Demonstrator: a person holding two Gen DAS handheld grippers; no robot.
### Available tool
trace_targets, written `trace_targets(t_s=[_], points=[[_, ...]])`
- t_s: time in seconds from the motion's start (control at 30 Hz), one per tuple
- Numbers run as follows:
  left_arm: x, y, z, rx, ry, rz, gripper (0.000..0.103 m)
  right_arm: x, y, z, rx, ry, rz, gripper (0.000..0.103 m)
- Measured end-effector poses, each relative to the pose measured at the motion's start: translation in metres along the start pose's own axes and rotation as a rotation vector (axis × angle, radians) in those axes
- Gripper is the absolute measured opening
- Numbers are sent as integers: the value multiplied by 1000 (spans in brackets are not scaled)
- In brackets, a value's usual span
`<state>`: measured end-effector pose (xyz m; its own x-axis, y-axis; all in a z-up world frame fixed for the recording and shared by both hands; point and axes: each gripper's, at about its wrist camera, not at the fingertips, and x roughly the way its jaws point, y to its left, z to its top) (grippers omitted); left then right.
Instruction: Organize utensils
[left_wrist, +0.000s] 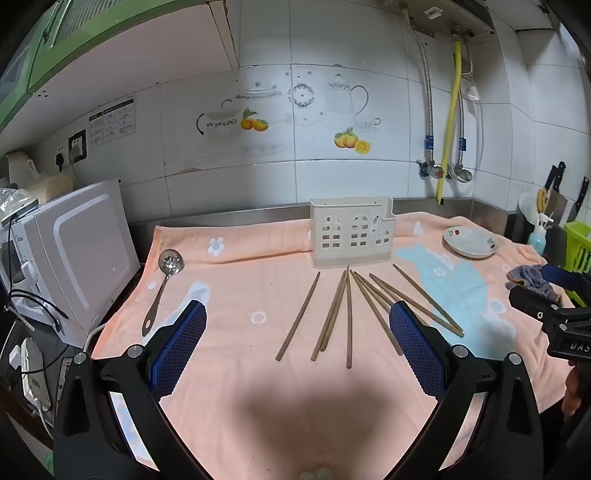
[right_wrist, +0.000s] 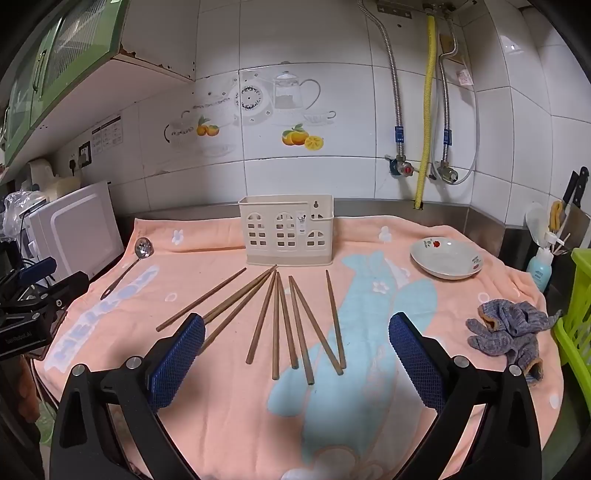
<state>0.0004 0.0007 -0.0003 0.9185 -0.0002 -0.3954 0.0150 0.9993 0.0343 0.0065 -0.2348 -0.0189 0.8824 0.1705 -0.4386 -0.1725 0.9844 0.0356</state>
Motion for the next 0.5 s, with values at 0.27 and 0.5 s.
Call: trace_targets(t_s=[0.27,0.5], points=[[2,5,1,-3,2,4,98,0,1,0,2,0,1,97],[-1,0,0,1,1,3,98,0,0,-1,1,1,2,97]])
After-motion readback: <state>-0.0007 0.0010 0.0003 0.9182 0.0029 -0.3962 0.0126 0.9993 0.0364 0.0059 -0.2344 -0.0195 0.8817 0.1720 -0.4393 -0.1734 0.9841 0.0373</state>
